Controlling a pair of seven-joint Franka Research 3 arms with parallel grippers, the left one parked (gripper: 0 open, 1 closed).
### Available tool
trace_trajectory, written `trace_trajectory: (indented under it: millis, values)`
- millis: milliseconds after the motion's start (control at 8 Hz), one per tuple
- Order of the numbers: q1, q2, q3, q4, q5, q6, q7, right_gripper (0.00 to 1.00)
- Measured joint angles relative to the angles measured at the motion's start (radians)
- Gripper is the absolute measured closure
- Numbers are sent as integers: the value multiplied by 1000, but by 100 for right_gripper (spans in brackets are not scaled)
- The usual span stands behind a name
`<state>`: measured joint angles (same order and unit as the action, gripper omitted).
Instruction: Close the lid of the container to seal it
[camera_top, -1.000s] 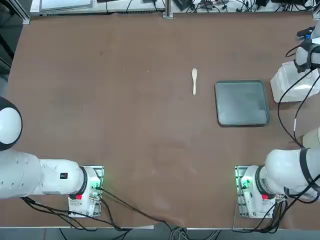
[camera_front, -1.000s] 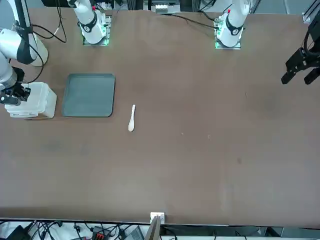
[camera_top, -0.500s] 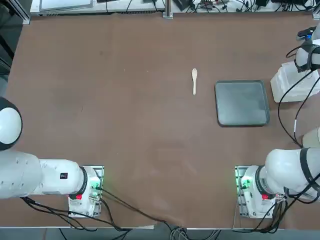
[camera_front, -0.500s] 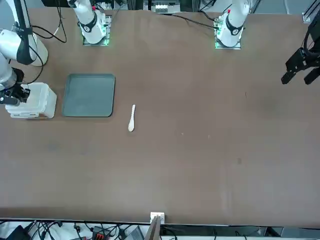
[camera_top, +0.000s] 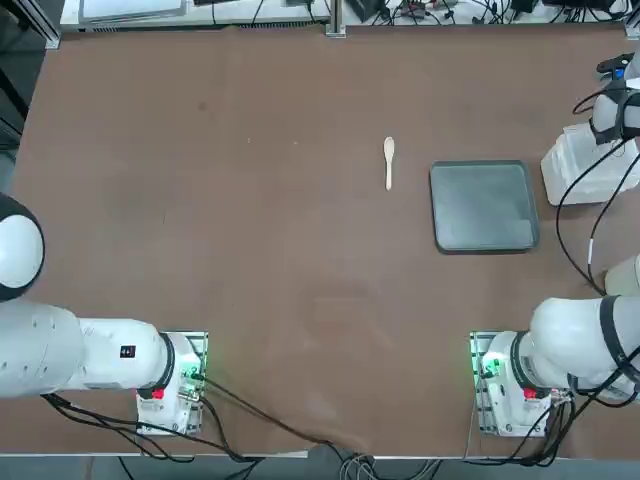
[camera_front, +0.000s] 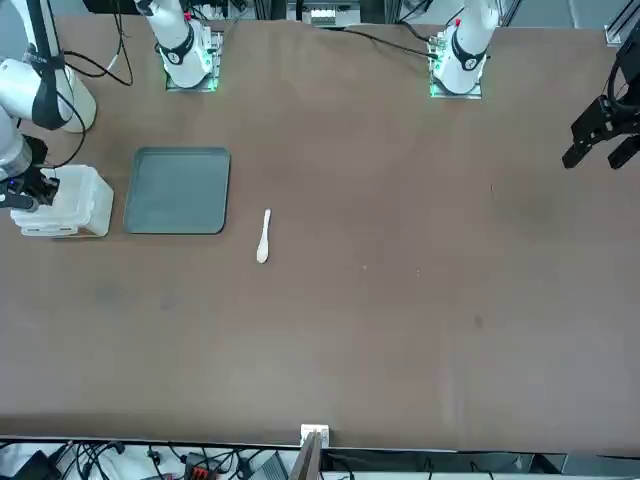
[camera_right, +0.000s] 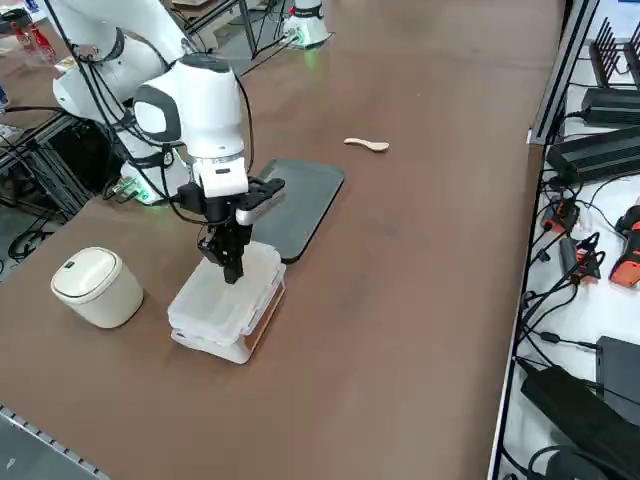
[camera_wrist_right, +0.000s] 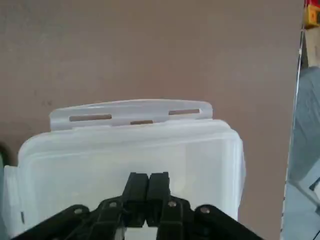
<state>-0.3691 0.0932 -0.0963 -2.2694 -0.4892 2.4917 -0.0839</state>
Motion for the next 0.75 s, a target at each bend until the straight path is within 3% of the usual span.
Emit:
trace_trajectory:
  millis: [375, 750]
  values:
    - [22, -37, 21, 30, 93, -188, -17, 98]
    - [38, -86, 26, 169, 267, -440, -182, 98]
